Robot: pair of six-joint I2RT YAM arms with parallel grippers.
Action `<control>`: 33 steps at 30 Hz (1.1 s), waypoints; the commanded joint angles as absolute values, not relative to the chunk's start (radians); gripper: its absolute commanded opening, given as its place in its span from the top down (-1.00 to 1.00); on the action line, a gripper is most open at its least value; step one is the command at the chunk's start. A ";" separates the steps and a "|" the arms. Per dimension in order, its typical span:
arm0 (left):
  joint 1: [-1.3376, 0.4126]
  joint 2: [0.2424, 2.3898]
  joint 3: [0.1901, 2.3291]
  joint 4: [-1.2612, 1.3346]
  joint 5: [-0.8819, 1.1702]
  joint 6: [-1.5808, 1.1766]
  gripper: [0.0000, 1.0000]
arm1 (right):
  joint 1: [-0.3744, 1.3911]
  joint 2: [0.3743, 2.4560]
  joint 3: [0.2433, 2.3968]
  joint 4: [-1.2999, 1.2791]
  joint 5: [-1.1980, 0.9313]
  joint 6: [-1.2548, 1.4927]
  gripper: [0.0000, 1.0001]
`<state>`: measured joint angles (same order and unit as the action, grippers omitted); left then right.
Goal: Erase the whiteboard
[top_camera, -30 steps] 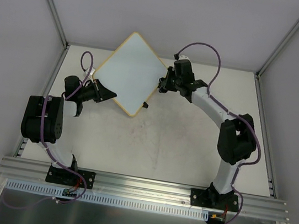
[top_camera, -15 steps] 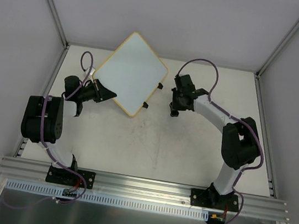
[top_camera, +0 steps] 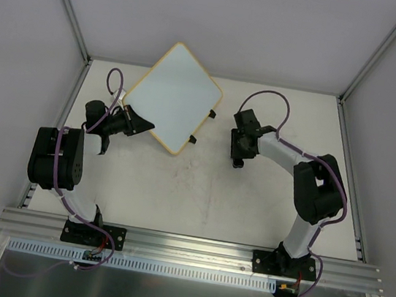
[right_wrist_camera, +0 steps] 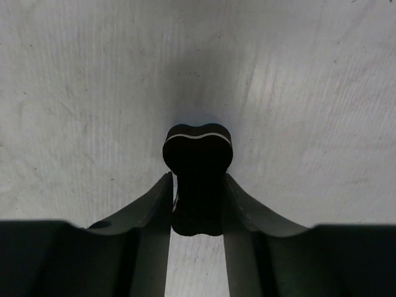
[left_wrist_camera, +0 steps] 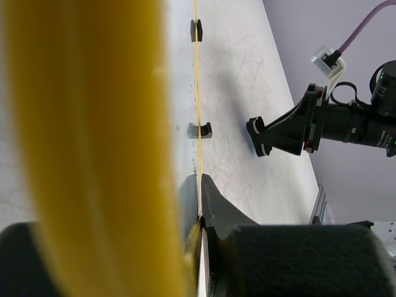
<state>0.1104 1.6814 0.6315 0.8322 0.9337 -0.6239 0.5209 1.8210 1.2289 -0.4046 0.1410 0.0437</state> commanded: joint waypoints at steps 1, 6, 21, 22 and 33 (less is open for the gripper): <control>0.097 1.678 0.617 0.765 0.959 -0.551 1.00 | 0.514 1.810 1.195 -0.362 0.133 0.046 0.20; 0.097 1.678 0.620 0.762 0.957 -0.551 1.00 | 0.512 1.804 1.175 -0.354 0.130 0.048 0.07; 0.101 1.686 0.630 0.730 0.948 -0.548 0.85 | 0.512 1.761 1.135 -0.330 0.167 0.061 -0.50; 0.101 1.684 0.632 0.729 0.945 -0.548 0.81 | 0.512 1.756 1.132 -0.327 0.167 0.061 -0.50; 0.103 1.675 0.624 0.727 0.927 -0.545 0.28 | 0.511 1.743 1.124 -0.318 0.167 0.061 -0.51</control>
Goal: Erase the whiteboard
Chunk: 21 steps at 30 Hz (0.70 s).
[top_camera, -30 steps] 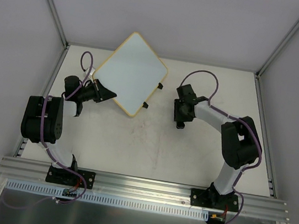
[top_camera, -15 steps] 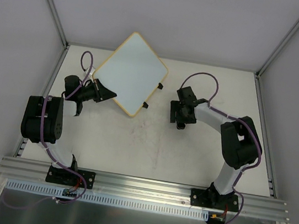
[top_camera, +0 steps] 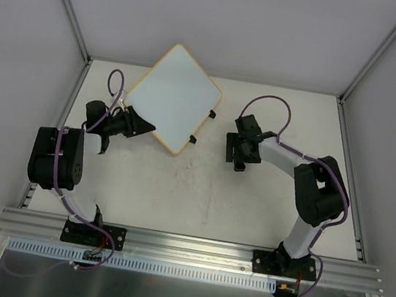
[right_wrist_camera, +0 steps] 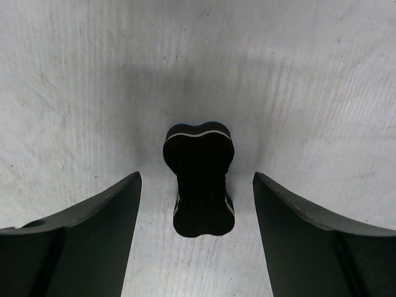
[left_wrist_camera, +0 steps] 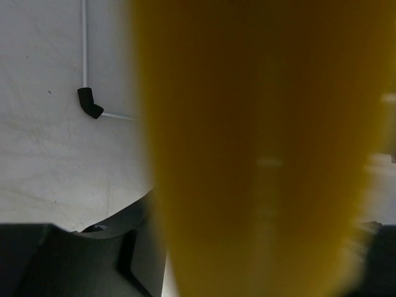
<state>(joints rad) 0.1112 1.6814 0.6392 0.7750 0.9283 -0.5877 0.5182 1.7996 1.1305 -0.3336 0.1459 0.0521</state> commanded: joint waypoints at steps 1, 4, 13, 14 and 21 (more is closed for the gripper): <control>0.104 1.674 0.623 0.727 0.927 -0.545 0.26 | 0.511 1.744 1.123 -0.318 0.166 0.061 -0.51; 0.104 1.672 0.621 0.727 0.923 -0.545 0.16 | 0.511 1.744 1.120 -0.313 0.163 0.061 -0.51; 0.109 1.641 0.591 0.770 0.919 -0.546 -0.57 | 0.509 1.747 1.120 -0.305 0.155 0.060 -0.51; 0.110 1.637 0.581 0.778 0.920 -0.546 -0.76 | 0.509 1.749 1.120 -0.304 0.153 0.060 -0.51; 0.114 1.601 0.537 0.845 0.917 -0.548 -0.98 | 0.508 1.753 1.118 -0.298 0.149 0.058 -0.51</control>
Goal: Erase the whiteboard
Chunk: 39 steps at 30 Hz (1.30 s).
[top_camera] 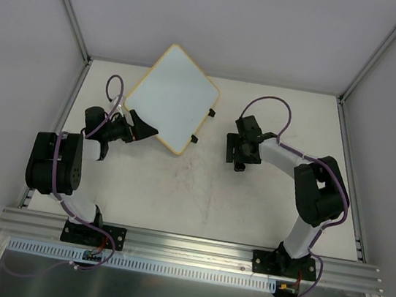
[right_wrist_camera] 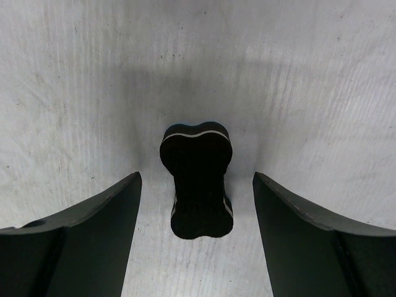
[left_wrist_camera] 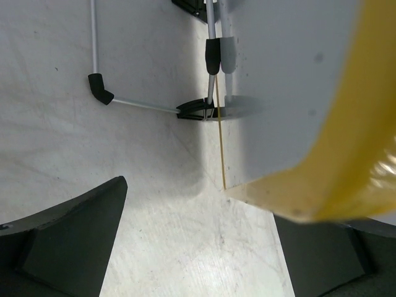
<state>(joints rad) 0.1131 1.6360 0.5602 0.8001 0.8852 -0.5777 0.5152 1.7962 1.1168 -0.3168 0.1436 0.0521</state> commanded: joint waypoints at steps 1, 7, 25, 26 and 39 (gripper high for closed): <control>0.114 1.598 0.535 0.848 0.919 -0.548 -0.98 | 0.508 1.752 1.118 -0.296 0.147 0.058 -0.51; 0.114 1.569 0.505 0.877 0.899 -0.548 -0.98 | 0.506 1.744 1.114 -0.293 0.143 0.058 -0.51; 0.199 1.649 0.531 1.046 0.899 -0.684 -0.98 | 0.505 1.723 1.111 -0.290 0.126 0.052 -0.51; 0.202 1.638 0.517 1.055 0.900 -0.686 -0.98 | 0.505 1.723 1.111 -0.291 0.124 0.052 -0.51; 0.261 1.339 0.434 0.799 0.859 -0.625 -0.98 | 0.505 1.697 1.109 -0.284 0.100 0.052 -0.50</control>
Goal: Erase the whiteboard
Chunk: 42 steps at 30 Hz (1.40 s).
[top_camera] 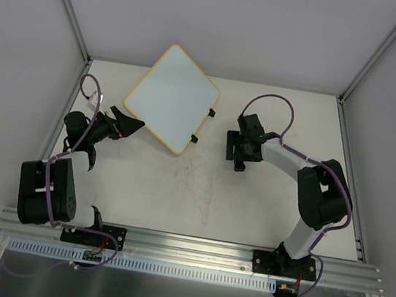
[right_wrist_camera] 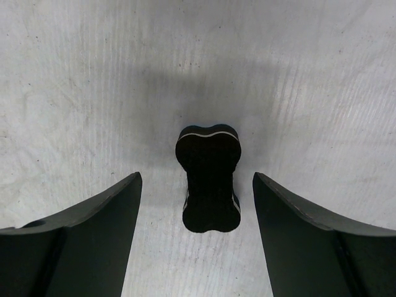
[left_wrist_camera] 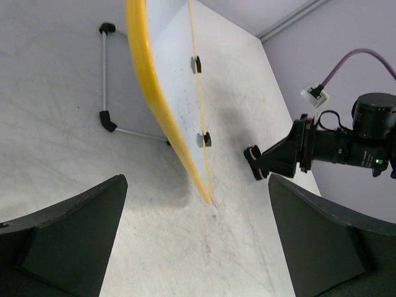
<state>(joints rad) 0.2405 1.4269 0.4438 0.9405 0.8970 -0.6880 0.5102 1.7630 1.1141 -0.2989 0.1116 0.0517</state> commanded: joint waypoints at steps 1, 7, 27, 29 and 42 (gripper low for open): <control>0.273 1.283 0.436 0.746 0.812 -0.605 -0.98 | 0.506 1.687 1.106 -0.281 0.097 0.052 -0.51; 0.276 1.038 0.339 0.596 0.640 -0.568 -0.98 | 0.518 1.574 1.059 -0.268 0.112 0.054 -0.51; 0.278 0.321 0.152 0.212 0.336 -0.529 -0.98 | 0.663 1.235 0.766 -0.046 0.244 0.083 -0.55; 0.278 0.266 0.132 0.210 0.337 -0.529 -0.98 | 0.669 1.189 0.706 0.024 0.247 0.084 -0.57; 0.278 0.135 0.121 0.205 0.422 -0.520 -0.98 | 0.692 0.936 0.468 0.271 0.333 0.064 -0.71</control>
<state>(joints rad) 0.2703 0.1680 0.1249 0.1776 0.3683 -0.5343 0.6815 0.9844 0.4858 0.1520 0.2836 0.0669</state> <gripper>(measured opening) 0.991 0.849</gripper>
